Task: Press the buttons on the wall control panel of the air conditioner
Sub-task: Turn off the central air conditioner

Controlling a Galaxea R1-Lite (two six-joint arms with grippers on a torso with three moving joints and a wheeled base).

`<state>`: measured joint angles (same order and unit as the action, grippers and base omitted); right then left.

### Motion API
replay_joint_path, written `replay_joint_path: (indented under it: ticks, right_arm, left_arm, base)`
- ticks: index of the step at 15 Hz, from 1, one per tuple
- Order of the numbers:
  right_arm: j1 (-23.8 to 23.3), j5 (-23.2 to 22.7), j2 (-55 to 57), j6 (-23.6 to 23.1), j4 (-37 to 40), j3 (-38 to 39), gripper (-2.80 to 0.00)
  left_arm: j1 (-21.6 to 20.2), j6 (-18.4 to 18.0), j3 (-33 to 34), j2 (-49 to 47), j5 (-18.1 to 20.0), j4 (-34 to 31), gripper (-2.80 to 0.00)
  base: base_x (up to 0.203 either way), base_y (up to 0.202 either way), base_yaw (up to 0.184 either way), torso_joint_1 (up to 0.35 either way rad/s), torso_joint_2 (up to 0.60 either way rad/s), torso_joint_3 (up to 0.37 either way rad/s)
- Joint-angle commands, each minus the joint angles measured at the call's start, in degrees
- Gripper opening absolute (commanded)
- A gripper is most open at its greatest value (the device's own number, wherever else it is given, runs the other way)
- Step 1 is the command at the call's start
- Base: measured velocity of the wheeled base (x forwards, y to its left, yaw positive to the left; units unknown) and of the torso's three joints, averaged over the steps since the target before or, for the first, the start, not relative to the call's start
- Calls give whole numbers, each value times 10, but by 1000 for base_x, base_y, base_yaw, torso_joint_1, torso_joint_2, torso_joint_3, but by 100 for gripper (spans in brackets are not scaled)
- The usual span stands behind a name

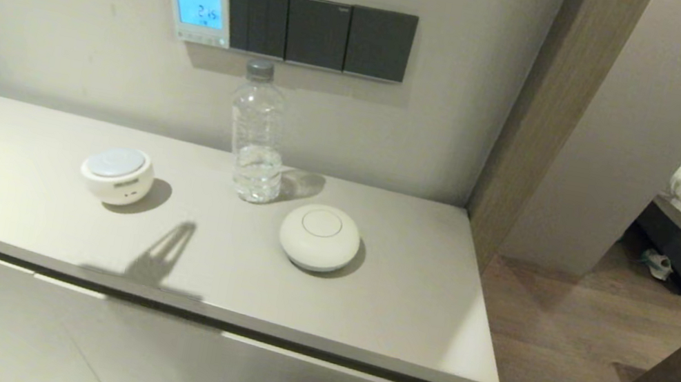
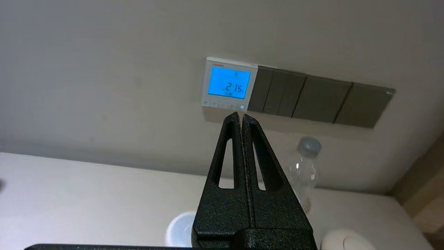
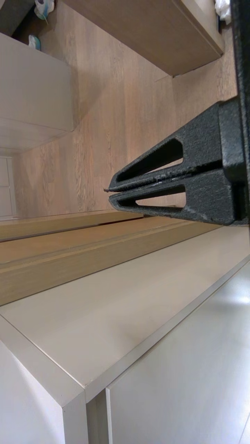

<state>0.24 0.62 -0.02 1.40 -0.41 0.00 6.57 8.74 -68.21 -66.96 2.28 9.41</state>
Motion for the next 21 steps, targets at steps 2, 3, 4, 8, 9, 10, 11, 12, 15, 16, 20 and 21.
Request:
replay_joint_path:
  ticks: [2, 3, 4, 8, 9, 10, 11, 12, 15, 16, 20, 21]
  right_arm:
    - [0, 0, 0, 0, 0, 2, -280]
    - [0, 0, 0, 0, 0, 2, -280]
    - [0, 0, 0, 0, 0, 2, -280]
    - [0, 0, 0, 0, 0, 2, -280]
    - [0, 0, 0, 0, 0, 2, -280]
    - [0, 0, 0, 0, 0, 2, -280]
    - [0, 0, 0, 0, 0, 2, -280]
    - [0, 0, 0, 0, 0, 2, -280]
    - [0, 0, 0, 0, 0, 2, -280]
    - [0, 0, 0, 0, 0, 2, -280]
    - [0, 0, 0, 0, 0, 2, -280]
    - [0, 0, 0, 0, 0, 2, -280]
  left_arm:
    - [55, 25, -74, -155, -29, 47, -280]
    - [60, 32, -80, -178, -32, 70, -280]
    - [62, 34, -83, -199, -33, 87, -280]
    - [63, 42, -128, -276, -32, 119, -280]
    - [64, 45, -135, -289, -32, 121, -280]
    - [64, 47, -141, -302, -30, 122, -280]
    - [64, 50, -146, -313, -30, 123, -280]
    - [64, 56, -149, -321, -30, 122, -280]
    - [64, 63, -150, -342, -29, 130, -280]
    - [64, 68, -148, -353, -29, 152, -280]
    - [64, 72, -149, -375, -28, 199, -280]
    - [64, 72, -152, -382, -28, 199, -280]
  base:
    - [0, 0, 0, 0, 0, 0]
    - [0, 0, 0, 0, 0, 0]
    - [0, 0, 0, 0, 0, 0]
    - [0, 0, 0, 0, 0, 0]
    - [0, 0, 0, 0, 0, 0]
    - [0, 0, 0, 0, 0, 0]
    - [0, 0, 0, 0, 0, 0]
    - [0, 0, 0, 0, 0, 0]
    - [0, 0, 0, 0, 0, 0]
    - [0, 0, 0, 0, 0, 0]
    - [0, 0, 0, 0, 0, 0]
    - [0, 0, 0, 0, 0, 0]
